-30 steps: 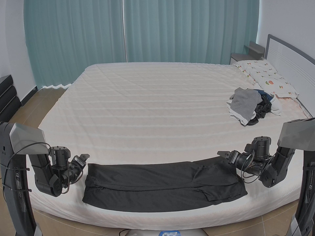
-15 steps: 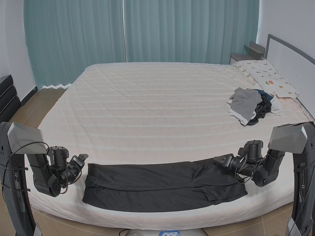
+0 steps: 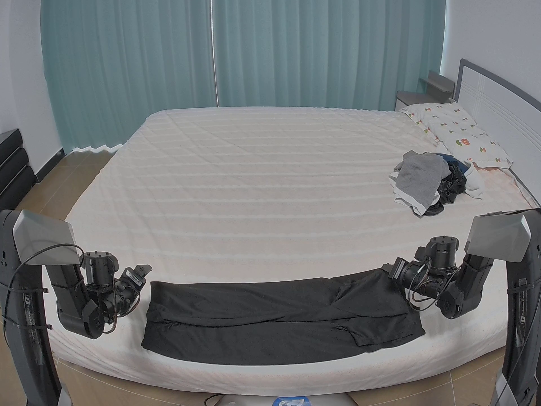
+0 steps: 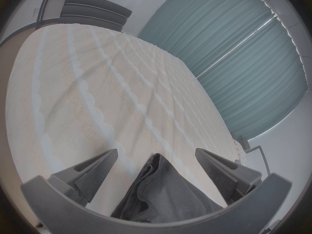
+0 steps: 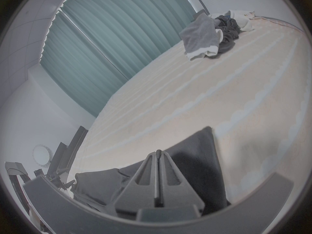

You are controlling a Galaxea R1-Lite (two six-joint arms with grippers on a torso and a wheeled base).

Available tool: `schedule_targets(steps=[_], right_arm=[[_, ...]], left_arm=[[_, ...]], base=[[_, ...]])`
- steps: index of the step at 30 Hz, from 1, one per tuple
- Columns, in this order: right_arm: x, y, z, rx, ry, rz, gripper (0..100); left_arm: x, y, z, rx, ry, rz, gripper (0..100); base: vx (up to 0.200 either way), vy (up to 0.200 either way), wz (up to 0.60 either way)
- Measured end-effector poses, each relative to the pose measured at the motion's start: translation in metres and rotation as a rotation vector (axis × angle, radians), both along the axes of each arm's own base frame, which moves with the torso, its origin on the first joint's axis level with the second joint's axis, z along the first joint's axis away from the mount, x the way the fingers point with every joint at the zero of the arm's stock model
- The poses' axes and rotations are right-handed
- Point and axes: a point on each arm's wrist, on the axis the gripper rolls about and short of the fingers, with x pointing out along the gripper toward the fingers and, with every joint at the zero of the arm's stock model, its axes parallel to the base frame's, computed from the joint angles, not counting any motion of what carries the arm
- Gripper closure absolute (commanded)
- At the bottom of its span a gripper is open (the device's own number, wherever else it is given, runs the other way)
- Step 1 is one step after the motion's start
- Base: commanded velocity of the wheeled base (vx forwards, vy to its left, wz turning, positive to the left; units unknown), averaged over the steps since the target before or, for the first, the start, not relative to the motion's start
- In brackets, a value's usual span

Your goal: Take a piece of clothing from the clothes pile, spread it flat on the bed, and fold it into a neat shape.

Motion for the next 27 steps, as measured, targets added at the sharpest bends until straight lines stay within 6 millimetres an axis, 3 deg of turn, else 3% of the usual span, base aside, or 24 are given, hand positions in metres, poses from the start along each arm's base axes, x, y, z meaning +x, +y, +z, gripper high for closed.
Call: schedule_targets(steps=[13, 14, 22, 27], right_arm=[[0.004, 0.008, 0.000, -0.016, 0.022, 0.022, 100], [0.005, 0.007, 0.000, -0.017, 0.023, 0.017, 0], [0.015, 0.003, 0.000, -0.026, -0.005, 0.005, 0], [0.020, 0.006, 0.011, -0.032, 0.002, 0.013, 0]], left_arm=[[0.000, 0.000, 0.000, 0.001, -0.001, 0.001, 0], [0.000, 0.000, 0.000, 0.001, -0.001, 0.001, 0], [0.001, 0.000, 0.000, 0.002, -0.003, 0.000, 0], [0.001, 0.000, 0.000, 0.003, -0.005, 0.000, 0]], base=[[0.000, 0.000, 0.00], [0.000, 0.000, 0.00], [0.000, 0.000, 0.00], [0.000, 0.000, 0.00]])
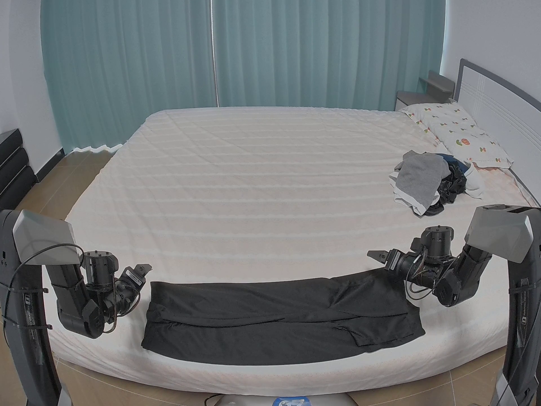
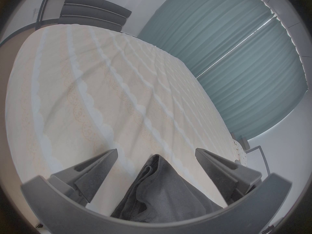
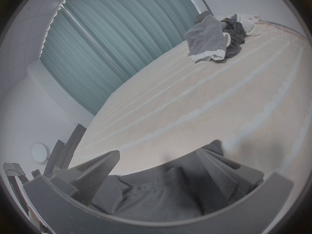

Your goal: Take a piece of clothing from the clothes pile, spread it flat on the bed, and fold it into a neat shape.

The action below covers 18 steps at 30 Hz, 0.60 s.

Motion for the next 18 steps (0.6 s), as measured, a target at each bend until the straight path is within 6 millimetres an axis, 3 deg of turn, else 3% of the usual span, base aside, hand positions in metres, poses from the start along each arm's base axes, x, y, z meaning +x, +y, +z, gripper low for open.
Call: schedule_targets(steps=[9, 18], right_arm=[[-0.012, 0.050, 0.023, -0.030, -0.024, 0.138, 0], [-0.020, 0.071, 0.003, -0.224, 0.000, 0.213, 0]], left_arm=[[0.000, 0.000, 0.000, 0.001, 0.001, -0.001, 0], [0.001, 0.000, -0.001, 0.002, 0.003, -0.003, 0]], base=[[0.000, 0.000, 0.00], [0.000, 0.000, 0.00]])
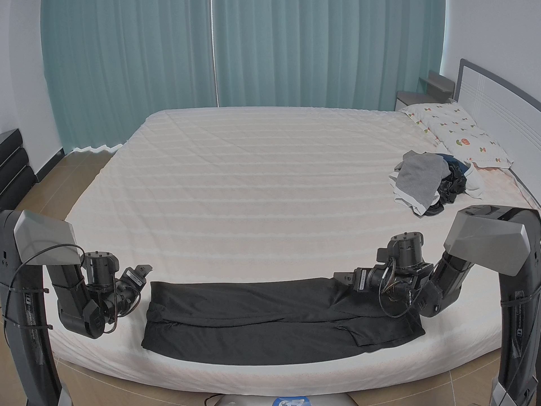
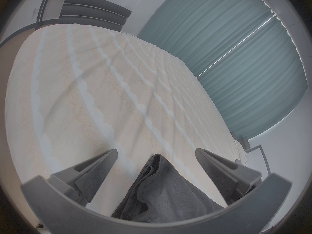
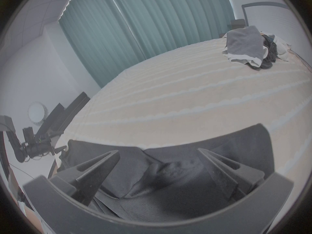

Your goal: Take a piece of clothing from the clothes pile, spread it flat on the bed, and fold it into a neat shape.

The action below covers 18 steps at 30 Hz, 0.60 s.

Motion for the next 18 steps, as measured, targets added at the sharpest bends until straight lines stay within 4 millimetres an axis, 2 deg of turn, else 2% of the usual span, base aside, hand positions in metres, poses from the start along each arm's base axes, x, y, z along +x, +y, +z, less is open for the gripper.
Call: schedule_targets(steps=[8, 13, 14, 18], right_arm=[[-0.005, 0.014, -0.010, -0.040, 0.024, 0.048, 0], [-0.005, 0.016, -0.012, -0.049, 0.029, 0.057, 0], [-0.005, 0.017, -0.012, -0.050, 0.029, 0.058, 100], [-0.005, 0.018, -0.012, -0.054, 0.025, 0.064, 100]], left_arm=[[0.000, 0.000, -0.001, 0.000, 0.002, 0.000, 0], [0.000, 0.000, -0.001, 0.000, 0.002, 0.000, 0], [0.000, 0.000, -0.001, 0.000, 0.002, 0.000, 0], [0.001, 0.000, -0.001, 0.000, 0.001, 0.000, 0]], base=[[0.000, 0.000, 0.00], [0.000, 0.000, 0.00], [0.000, 0.000, 0.00], [0.000, 0.000, 0.00]])
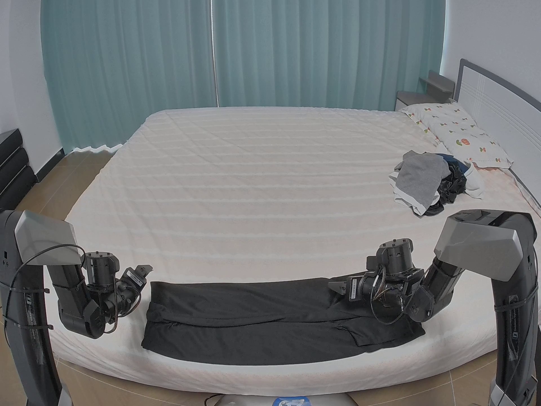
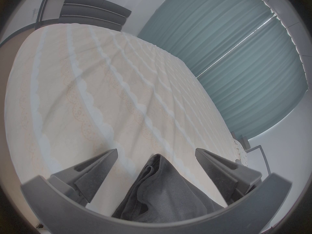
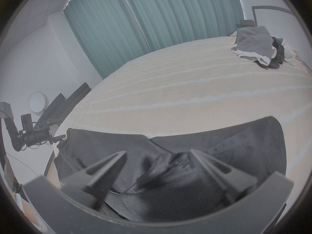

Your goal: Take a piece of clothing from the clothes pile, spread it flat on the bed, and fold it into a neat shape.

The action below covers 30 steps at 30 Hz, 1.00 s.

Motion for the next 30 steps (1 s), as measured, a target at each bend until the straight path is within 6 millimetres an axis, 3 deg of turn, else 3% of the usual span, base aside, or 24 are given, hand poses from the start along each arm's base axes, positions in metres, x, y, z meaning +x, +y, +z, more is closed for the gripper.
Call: schedule_targets(steps=[22, 23, 30], right_arm=[[0.006, 0.018, 0.006, -0.017, -0.070, 0.018, 100], [0.006, 0.018, 0.006, -0.017, -0.069, 0.018, 0], [0.007, 0.018, 0.011, 0.005, -0.090, 0.006, 0]], left_arm=[[-0.001, 0.000, -0.001, 0.000, 0.004, -0.001, 0], [0.000, 0.000, -0.001, 0.000, 0.003, -0.001, 0], [-0.001, -0.001, -0.001, 0.001, 0.006, -0.002, 0]], base=[[0.000, 0.000, 0.00], [0.000, 0.000, 0.00], [0.000, 0.000, 0.00]])
